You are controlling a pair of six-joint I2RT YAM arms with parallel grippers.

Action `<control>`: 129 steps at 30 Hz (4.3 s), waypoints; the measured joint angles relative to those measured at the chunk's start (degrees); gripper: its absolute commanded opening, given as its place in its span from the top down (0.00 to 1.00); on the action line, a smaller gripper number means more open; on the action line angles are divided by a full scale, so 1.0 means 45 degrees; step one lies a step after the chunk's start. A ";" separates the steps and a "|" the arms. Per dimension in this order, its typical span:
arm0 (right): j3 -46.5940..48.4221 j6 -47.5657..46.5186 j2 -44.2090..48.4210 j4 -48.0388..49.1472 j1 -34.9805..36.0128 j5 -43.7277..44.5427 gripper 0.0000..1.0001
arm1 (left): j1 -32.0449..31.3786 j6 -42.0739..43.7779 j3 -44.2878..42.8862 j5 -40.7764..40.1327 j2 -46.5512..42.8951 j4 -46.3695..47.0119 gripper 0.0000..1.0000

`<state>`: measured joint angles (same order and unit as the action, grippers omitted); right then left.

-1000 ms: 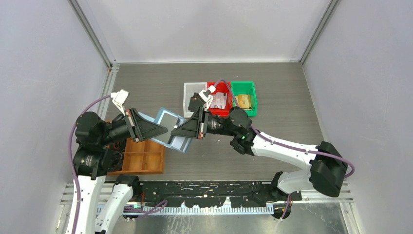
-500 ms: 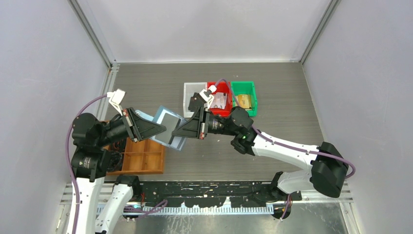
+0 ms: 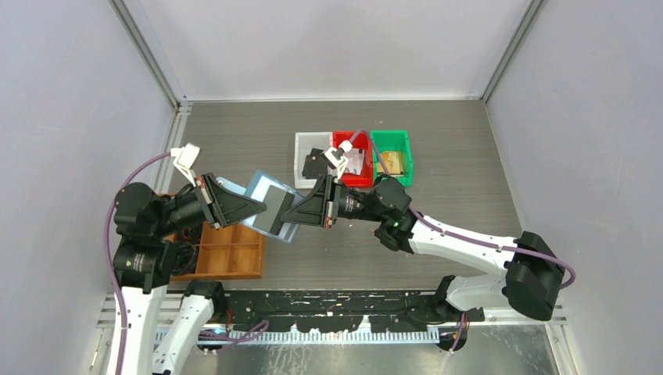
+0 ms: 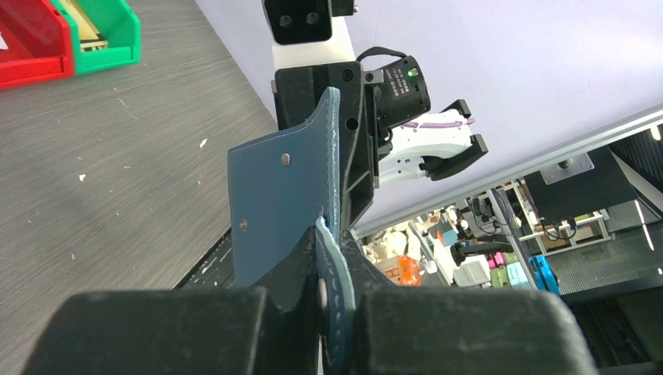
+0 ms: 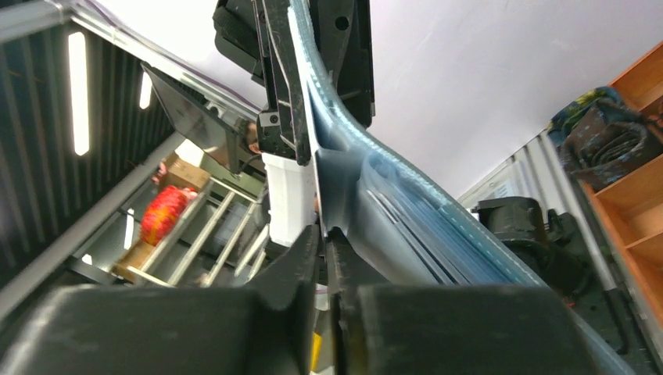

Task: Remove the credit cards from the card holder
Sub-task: Remove the credit card from the card holder, then place the credit card in the storage box, then remove the credit card from the card holder.

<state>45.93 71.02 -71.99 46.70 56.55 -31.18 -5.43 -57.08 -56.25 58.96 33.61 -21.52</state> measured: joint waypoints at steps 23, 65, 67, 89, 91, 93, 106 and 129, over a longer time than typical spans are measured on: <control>-0.1549 0.0136 0.1360 0.0073 -0.0374 0.0223 0.99 | 0.0044 0.1132 -0.0690 -0.0617 -0.0029 -0.0767 1.00; 1.5329 -1.0409 -1.2876 -1.8452 -0.5178 0.4148 0.81 | 0.0044 0.8077 -0.2249 -0.0053 -0.1214 -0.5051 1.00; 1.5412 -1.0384 -1.3070 -1.8447 -0.5076 0.4342 0.75 | 0.0044 0.8068 -0.2249 -0.0049 -0.1219 -0.5037 1.00; 0.8801 -1.1103 -0.3084 -1.5596 -0.4566 0.2594 0.18 | 0.0044 0.7490 -0.2239 0.0253 -0.1297 -0.4745 1.00; 0.7538 -1.1215 -0.0903 -1.4668 -0.4551 0.1360 0.18 | 0.0044 0.7334 -0.2234 0.0321 -0.1311 -0.4663 1.00; 0.5979 -1.1016 0.1107 -1.3245 -0.4517 -0.0092 0.17 | 0.0044 0.7033 -0.2229 0.0418 -0.1326 -0.4454 1.00; 0.1214 -0.8888 0.3638 -0.8825 -0.2399 -0.2958 0.16 | 0.0044 0.3997 -0.1928 0.1865 -0.0840 -0.2268 1.00; 0.1166 -1.0166 0.3376 -0.8500 -0.0413 -0.0646 0.30 | 0.0044 0.1059 -0.1802 0.2259 -0.0627 -0.0209 1.00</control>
<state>51.18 25.28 -56.80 8.45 54.70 -34.09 -5.23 -52.31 -64.36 69.12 30.79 -22.46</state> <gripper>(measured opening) 0.705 0.064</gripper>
